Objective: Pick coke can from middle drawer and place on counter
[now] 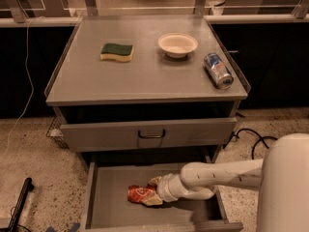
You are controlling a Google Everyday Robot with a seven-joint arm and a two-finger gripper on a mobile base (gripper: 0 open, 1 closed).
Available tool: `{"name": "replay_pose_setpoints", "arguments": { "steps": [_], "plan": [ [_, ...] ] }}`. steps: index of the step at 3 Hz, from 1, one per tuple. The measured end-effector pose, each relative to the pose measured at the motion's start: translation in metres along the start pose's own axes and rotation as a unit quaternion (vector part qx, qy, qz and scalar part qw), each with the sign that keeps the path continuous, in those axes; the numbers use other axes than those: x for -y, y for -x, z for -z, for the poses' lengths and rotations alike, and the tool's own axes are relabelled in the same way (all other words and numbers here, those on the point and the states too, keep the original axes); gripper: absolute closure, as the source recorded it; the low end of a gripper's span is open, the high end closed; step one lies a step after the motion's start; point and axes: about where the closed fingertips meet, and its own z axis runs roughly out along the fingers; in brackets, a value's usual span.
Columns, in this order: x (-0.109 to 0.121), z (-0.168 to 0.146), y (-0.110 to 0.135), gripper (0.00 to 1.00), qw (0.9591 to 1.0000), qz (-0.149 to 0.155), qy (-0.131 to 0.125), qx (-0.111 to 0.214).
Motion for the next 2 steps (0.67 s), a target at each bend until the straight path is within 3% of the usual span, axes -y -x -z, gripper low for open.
{"name": "replay_pose_setpoints", "arguments": {
  "steps": [1, 2],
  "plan": [
    [0.0, 0.0, 0.0, 0.7, 1.0, 0.0, 0.0, 0.0],
    [-0.0001, -0.0001, 0.0, 1.0, 1.0, 0.0, 0.0, 0.0]
  ]
}}
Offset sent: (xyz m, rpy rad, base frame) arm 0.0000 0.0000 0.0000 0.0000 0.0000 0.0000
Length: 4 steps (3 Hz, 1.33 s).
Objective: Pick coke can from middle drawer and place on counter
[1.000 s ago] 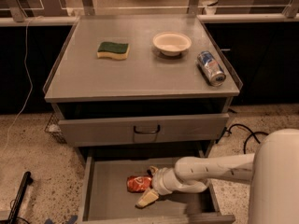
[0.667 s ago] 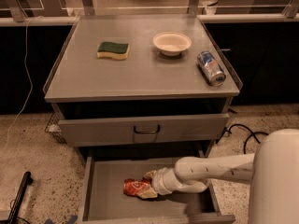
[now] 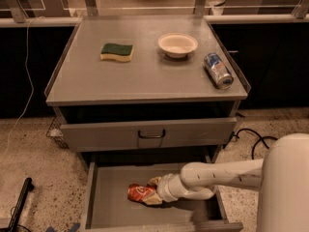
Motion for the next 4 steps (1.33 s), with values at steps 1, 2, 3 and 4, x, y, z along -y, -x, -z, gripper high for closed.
{"name": "replay_pose_setpoints", "arguments": {
  "steps": [1, 2, 3, 4],
  "plan": [
    [-0.001, -0.001, 0.002, 1.0, 1.0, 0.003, 0.006, -0.003],
    [-0.003, 0.035, 0.015, 1.0, 0.9998, 0.012, -0.001, 0.016],
    [-0.003, 0.082, 0.028, 1.0, 0.9987, 0.021, -0.02, 0.041],
    [-0.003, 0.154, 0.055, 1.0, 0.9966, 0.041, -0.043, 0.058]
  ]
}}
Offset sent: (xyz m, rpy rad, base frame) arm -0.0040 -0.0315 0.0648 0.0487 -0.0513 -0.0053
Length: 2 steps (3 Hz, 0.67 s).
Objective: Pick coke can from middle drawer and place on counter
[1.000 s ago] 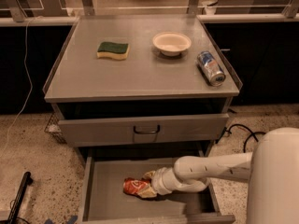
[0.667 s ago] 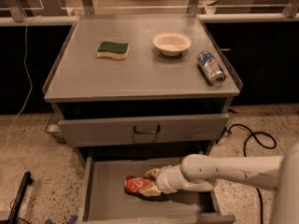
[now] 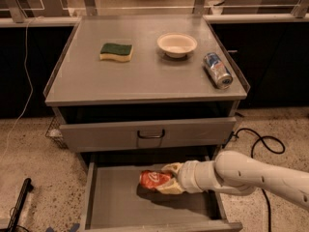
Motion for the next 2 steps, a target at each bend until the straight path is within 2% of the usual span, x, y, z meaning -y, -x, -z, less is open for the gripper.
{"name": "replay_pose_setpoints", "arguments": {
  "steps": [1, 2],
  "plan": [
    [0.007, 0.041, 0.027, 1.0, 0.9997, 0.019, -0.009, 0.008],
    [0.017, 0.104, 0.09, 1.0, 0.998, 0.059, -0.01, 0.02]
  ]
}}
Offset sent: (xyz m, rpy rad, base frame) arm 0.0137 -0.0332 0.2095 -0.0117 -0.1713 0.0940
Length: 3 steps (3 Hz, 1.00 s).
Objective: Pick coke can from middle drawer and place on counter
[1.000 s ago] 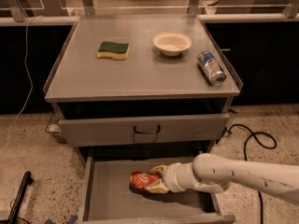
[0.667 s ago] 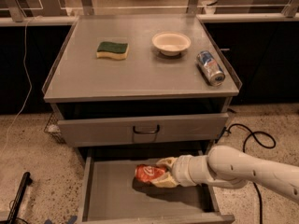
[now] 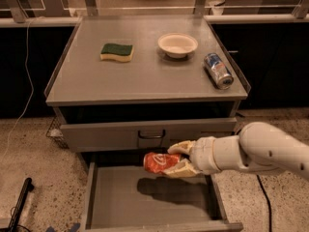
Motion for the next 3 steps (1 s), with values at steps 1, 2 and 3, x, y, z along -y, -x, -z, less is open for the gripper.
{"name": "replay_pose_setpoints", "arguments": {
  "steps": [1, 2, 3],
  "plan": [
    [-0.016, 0.06, 0.05, 1.0, 0.9996, 0.028, 0.006, 0.007],
    [-0.015, 0.06, 0.05, 1.0, 0.9996, 0.028, 0.006, 0.007],
    [0.002, 0.063, 0.09, 1.0, 0.9974, 0.072, 0.008, -0.001]
  ]
}}
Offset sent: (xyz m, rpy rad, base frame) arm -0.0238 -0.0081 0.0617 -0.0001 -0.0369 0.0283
